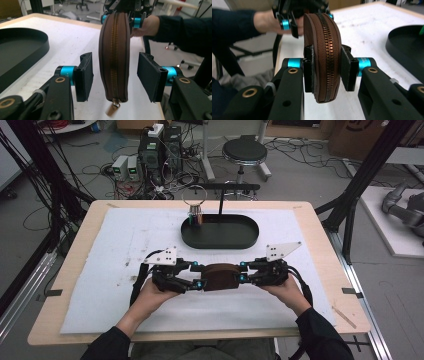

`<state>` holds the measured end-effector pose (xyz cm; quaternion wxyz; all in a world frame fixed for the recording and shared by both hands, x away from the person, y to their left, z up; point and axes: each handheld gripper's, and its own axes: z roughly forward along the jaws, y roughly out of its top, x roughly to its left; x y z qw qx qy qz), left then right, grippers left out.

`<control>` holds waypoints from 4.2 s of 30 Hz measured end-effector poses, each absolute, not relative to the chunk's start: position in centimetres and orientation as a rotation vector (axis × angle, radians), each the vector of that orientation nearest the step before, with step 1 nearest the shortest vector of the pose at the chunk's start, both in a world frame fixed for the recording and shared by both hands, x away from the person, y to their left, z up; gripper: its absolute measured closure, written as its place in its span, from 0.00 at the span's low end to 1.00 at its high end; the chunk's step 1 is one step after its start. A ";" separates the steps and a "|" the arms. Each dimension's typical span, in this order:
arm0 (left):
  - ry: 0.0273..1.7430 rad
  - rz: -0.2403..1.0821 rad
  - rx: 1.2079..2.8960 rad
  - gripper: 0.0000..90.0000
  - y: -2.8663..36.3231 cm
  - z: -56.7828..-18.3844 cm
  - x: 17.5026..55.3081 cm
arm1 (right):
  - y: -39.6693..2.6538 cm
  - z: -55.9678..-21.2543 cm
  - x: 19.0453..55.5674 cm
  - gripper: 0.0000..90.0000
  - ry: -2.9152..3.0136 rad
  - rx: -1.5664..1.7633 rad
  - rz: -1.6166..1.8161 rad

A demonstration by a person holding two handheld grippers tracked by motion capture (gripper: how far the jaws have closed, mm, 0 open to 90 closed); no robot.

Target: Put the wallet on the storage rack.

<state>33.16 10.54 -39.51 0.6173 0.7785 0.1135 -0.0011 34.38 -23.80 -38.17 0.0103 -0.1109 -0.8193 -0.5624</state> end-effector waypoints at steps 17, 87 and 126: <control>0.245 -0.042 1.685 0.77 11.2 -39.7 33.1 | -23.5 -38.1 34.2 0.67 -2.496 -0.366 -1.814; 0.571 0.450 1.692 0.30 19.5 -39.9 30.9 | -19.8 -38.5 43.1 0.79 -2.729 -0.904 -1.904; 0.566 0.440 1.694 0.30 19.1 -40.1 30.9 | -19.6 -43.5 46.9 0.77 -2.784 -1.198 -1.827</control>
